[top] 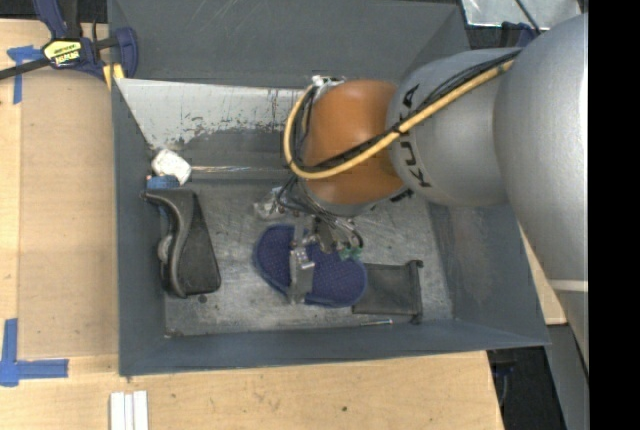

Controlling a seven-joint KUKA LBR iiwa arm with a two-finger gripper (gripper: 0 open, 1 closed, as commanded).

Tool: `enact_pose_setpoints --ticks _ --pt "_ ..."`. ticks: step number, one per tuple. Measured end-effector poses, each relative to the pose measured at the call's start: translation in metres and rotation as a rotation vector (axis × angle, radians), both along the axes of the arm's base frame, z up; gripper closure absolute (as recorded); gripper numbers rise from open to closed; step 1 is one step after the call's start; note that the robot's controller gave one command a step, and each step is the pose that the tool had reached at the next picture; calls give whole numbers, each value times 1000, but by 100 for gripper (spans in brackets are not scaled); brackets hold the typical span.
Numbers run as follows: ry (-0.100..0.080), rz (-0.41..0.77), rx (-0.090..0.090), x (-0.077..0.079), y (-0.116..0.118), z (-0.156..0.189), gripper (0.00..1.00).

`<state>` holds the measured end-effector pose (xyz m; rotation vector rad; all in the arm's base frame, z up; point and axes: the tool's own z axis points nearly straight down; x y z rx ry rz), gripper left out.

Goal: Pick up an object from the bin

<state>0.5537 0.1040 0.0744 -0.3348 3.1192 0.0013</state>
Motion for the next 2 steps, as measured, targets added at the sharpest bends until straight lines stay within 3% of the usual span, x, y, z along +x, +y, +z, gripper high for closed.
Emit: enact_pose_setpoints --ticks 1,2 --pt "-8 4 2 1 4 5 100" --pt "-7 159 -1 -5 -10 137 100"
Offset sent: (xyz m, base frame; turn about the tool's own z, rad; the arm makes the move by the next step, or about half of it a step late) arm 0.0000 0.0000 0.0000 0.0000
